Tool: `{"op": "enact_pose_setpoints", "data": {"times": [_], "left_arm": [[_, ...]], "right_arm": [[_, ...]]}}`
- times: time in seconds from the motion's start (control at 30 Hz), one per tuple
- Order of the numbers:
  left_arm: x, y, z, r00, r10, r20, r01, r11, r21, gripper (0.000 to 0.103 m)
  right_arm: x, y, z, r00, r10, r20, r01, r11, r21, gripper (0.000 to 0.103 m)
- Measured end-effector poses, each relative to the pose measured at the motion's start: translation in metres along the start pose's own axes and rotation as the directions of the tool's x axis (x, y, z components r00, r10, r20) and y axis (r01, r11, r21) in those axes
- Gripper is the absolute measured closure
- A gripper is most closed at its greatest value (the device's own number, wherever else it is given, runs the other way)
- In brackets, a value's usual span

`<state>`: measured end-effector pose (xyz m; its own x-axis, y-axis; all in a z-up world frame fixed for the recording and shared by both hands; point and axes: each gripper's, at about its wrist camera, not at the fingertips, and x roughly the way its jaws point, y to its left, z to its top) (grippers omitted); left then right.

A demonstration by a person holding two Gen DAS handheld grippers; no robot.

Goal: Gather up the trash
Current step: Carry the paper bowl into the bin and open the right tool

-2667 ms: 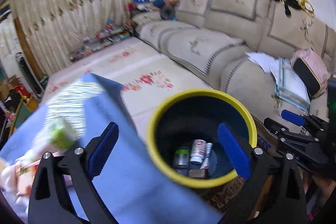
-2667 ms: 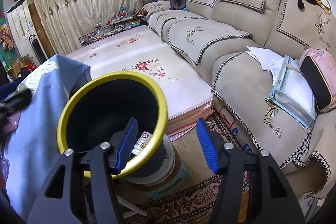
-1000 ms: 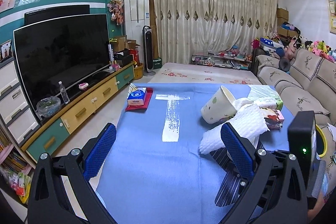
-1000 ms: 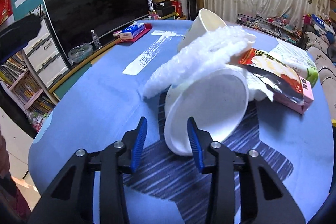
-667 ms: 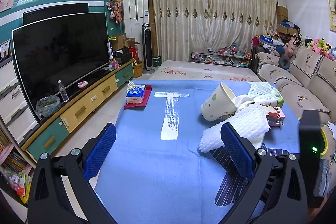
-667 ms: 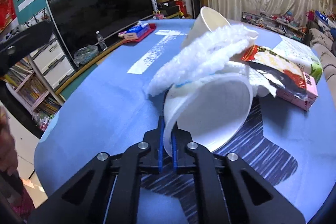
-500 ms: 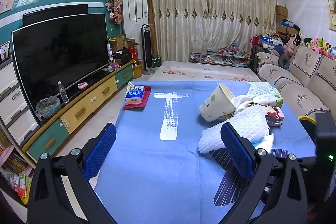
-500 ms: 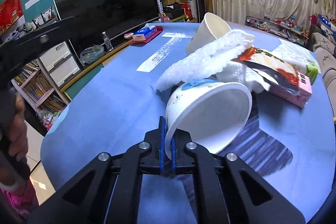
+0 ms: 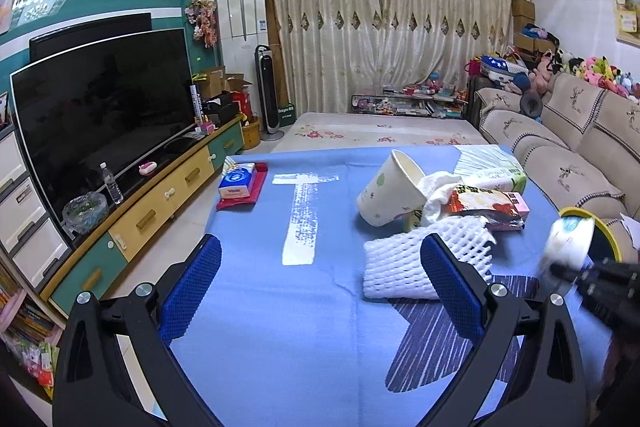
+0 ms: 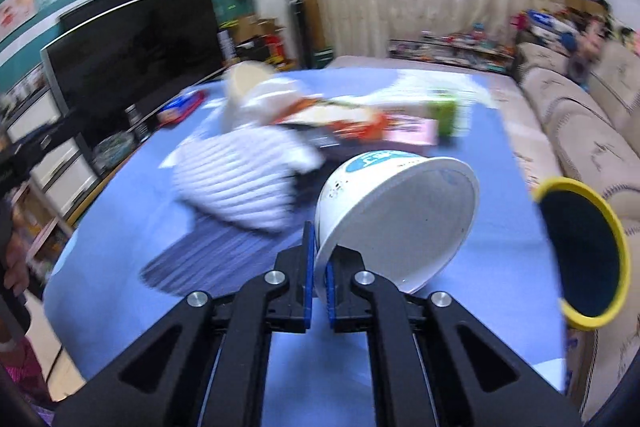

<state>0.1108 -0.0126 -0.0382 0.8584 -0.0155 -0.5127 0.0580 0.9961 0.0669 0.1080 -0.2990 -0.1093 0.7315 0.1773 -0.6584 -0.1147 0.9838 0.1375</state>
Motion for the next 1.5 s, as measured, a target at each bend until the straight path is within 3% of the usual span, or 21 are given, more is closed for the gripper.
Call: {"op": "enact_pose_setpoints", "data": {"times": [0.2, 0.33, 0.5, 0.73, 0.87, 0.93, 1.0, 1.13, 1.33, 1.5], "left_arm": [[0.005, -0.015, 0.002, 1.000, -0.007, -0.009, 0.007, 1.000, 0.022, 0.005], [0.013, -0.029, 0.002, 0.999, -0.024, -0.028, 0.025, 0.999, 0.040, 0.005], [0.025, -0.047, 0.000, 0.998, -0.035, -0.052, 0.038, 0.997, 0.066, 0.005], [0.038, -0.060, -0.001, 0.996, -0.041, -0.075, 0.047, 0.995, 0.084, 0.005], [0.049, -0.066, -0.004, 0.994, -0.044, -0.095, 0.053, 0.994, 0.093, 0.005], [0.053, -0.067, -0.006, 0.993, -0.047, -0.106, 0.057, 0.994, 0.095, 0.005], [0.055, -0.068, -0.007, 0.992, -0.048, -0.113, 0.059, 0.994, 0.094, 0.005], [0.065, -0.067, -0.011, 0.992, -0.048, -0.120, 0.060, 0.994, 0.095, 0.005], [0.095, -0.061, -0.019, 0.975, -0.116, -0.189, 0.128, 0.991, 0.051, 0.005], [0.125, -0.053, -0.023, 0.964, -0.129, -0.232, 0.137, 0.990, 0.019, 0.005]], "right_arm": [[-0.021, -0.078, 0.008, 0.987, -0.149, 0.053, 0.142, 0.983, 0.115, 0.098], [-0.025, -0.136, 0.011, 0.962, -0.267, 0.048, 0.255, 0.950, 0.182, 0.098], [-0.001, -0.204, 0.008, 0.933, -0.359, -0.038, 0.357, 0.903, 0.240, 0.098], [0.048, -0.260, -0.006, 0.898, -0.404, -0.173, 0.436, 0.865, 0.248, 0.098], [0.065, -0.270, -0.007, 0.885, -0.416, -0.210, 0.459, 0.857, 0.234, 0.097], [0.069, -0.272, -0.009, 0.875, -0.430, -0.222, 0.476, 0.850, 0.226, 0.093], [0.068, -0.273, -0.009, 0.866, -0.447, -0.223, 0.492, 0.841, 0.227, 0.082], [0.056, -0.258, -0.005, 0.855, -0.479, -0.200, 0.515, 0.830, 0.215, 0.081], [0.044, -0.248, 0.000, 0.857, -0.488, -0.167, 0.514, 0.836, 0.195, 0.075], [0.041, -0.239, 0.002, 0.858, -0.489, -0.156, 0.511, 0.841, 0.177, 0.073]]}}
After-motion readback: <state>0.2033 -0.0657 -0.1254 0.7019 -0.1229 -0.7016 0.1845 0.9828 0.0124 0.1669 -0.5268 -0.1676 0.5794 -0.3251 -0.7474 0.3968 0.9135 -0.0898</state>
